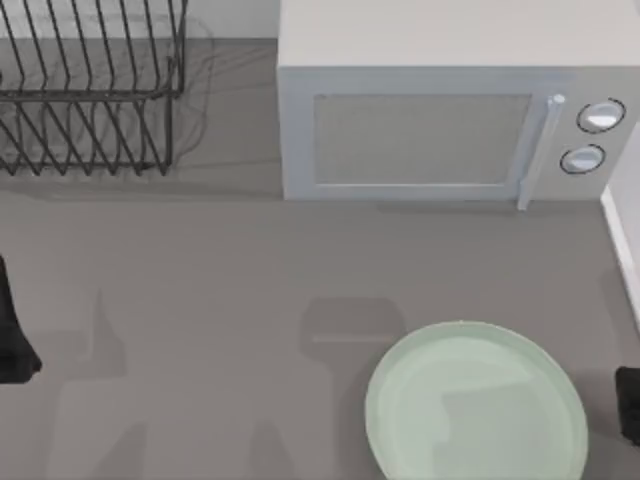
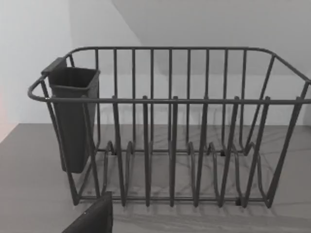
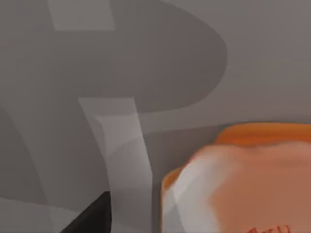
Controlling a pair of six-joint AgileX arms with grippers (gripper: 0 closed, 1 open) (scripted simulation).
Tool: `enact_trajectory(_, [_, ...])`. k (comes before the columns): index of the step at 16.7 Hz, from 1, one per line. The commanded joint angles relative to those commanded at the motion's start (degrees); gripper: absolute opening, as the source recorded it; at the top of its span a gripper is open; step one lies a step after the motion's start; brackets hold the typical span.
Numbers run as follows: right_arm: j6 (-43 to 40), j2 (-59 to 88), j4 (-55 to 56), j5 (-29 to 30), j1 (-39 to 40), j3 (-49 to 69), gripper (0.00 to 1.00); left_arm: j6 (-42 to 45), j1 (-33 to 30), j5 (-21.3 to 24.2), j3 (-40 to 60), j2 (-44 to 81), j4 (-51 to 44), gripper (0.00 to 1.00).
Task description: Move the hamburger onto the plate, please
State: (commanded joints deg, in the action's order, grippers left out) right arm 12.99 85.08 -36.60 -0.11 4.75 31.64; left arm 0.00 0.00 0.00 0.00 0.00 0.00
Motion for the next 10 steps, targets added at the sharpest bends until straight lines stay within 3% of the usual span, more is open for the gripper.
enact_trajectory(6, [0.10, 1.69, 2.83, 0.00, 0.07, -1.53, 1.00, 0.00, 0.00, 0.00, 0.00, 0.00, 0.00, 1.00])
enact_trajectory(10, [0.10, 1.69, 2.83, 0.00, 0.07, -1.53, 0.70, 0.00, 0.00, 0.00, 0.00, 0.00, 0.00, 1.00])
